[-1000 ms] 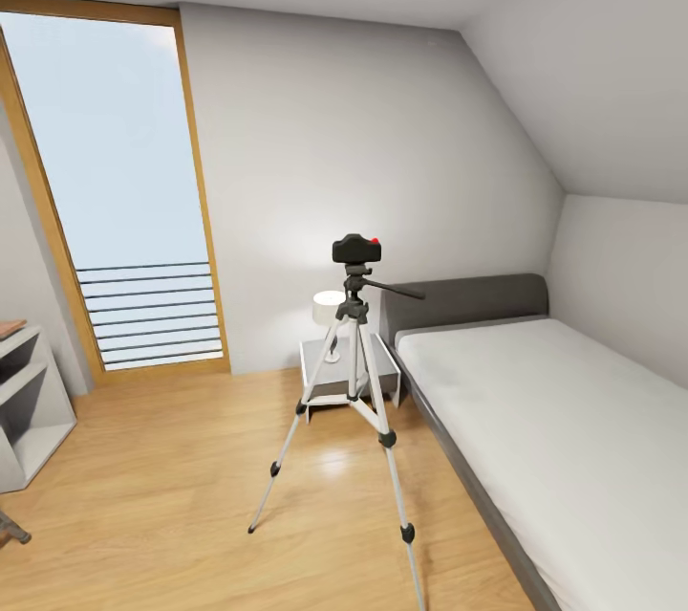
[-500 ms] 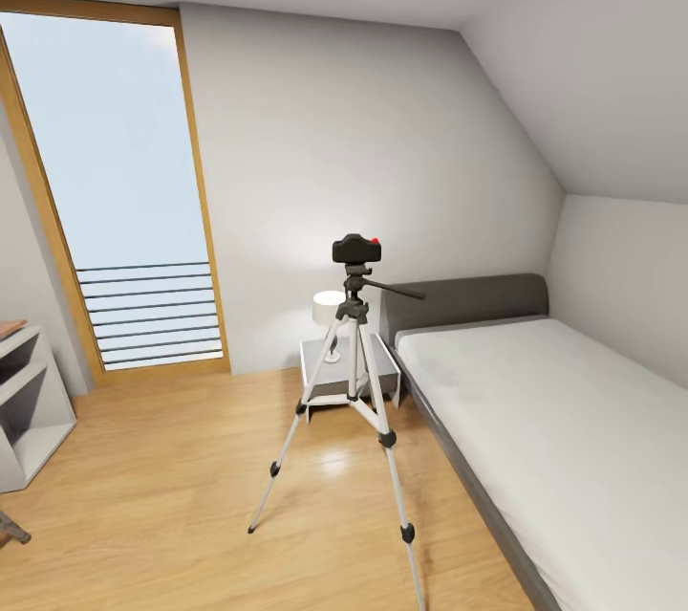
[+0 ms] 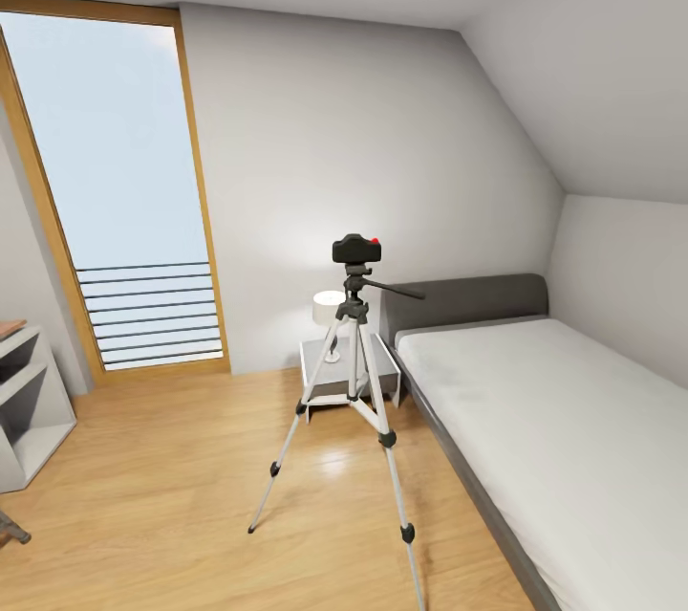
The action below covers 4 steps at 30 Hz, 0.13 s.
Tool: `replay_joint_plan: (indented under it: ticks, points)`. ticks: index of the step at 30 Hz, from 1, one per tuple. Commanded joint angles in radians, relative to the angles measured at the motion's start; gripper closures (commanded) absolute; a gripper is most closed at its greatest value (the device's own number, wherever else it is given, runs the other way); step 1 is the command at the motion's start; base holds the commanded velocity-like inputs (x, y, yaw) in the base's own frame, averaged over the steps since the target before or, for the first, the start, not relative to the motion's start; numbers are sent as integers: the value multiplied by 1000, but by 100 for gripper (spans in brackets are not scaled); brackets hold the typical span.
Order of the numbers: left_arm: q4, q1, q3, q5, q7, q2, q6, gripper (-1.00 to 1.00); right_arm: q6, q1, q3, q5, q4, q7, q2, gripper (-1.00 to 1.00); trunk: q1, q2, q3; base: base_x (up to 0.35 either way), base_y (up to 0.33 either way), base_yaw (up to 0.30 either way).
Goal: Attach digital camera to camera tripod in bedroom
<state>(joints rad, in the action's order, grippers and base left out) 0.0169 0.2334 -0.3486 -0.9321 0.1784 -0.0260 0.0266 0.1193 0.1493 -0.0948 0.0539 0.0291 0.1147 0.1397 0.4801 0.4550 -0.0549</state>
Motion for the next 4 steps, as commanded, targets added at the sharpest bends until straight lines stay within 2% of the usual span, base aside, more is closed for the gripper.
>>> replay_joint_plan:
  ticks: [1, 4]
  points:
    - [1, 0, -8, -8, 4, 0, 1, -100, 6, 1, -8, 6, 3, 3, 1, -100, 0, 1, 0, 0, 0, 0]
    - [1, 0, -8, -8, 4, 0, 1, -100, 6, 1, -7, 6, 3, 2, 2, -100, 0, 1, 0, 0, 0, 0]
